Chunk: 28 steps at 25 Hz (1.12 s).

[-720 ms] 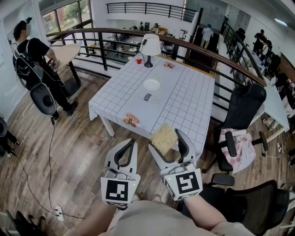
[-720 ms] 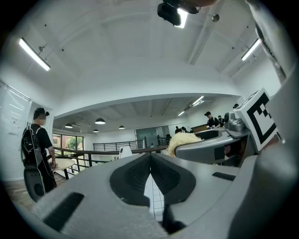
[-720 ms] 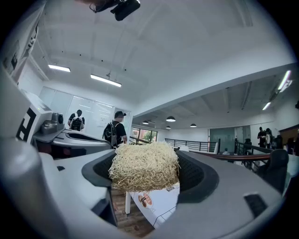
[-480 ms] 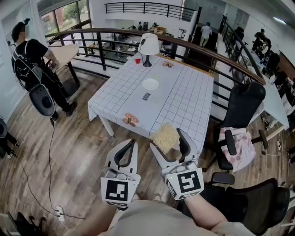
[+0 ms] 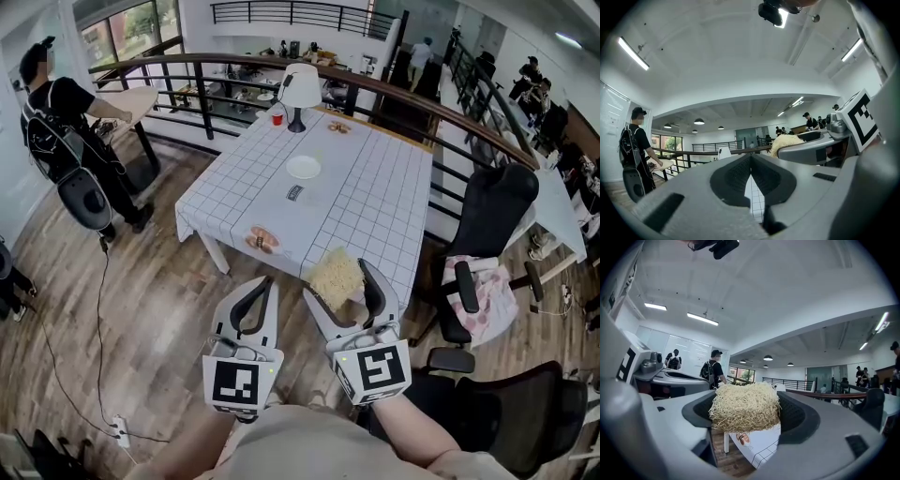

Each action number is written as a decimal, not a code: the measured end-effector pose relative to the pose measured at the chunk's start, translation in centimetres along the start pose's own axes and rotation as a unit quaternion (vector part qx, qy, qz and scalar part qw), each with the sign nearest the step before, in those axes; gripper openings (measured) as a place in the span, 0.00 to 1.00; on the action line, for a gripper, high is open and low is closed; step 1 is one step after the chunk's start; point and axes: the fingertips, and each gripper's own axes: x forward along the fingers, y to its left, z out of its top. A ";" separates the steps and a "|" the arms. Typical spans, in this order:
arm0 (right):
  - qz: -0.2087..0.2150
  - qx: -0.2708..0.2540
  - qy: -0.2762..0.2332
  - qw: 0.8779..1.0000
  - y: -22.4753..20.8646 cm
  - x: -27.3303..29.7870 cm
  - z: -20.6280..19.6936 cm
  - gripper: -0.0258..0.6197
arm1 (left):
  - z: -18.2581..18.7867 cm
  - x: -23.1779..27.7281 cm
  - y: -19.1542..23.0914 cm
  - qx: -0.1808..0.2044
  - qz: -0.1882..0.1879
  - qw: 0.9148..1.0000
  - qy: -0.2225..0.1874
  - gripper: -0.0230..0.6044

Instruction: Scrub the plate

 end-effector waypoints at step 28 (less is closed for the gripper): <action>0.043 0.012 -0.005 0.999 -6.8 -5.6 -2.8 0.62 | -0.6 2.5 -8.8 0.006 0.035 0.999 0.017 0.06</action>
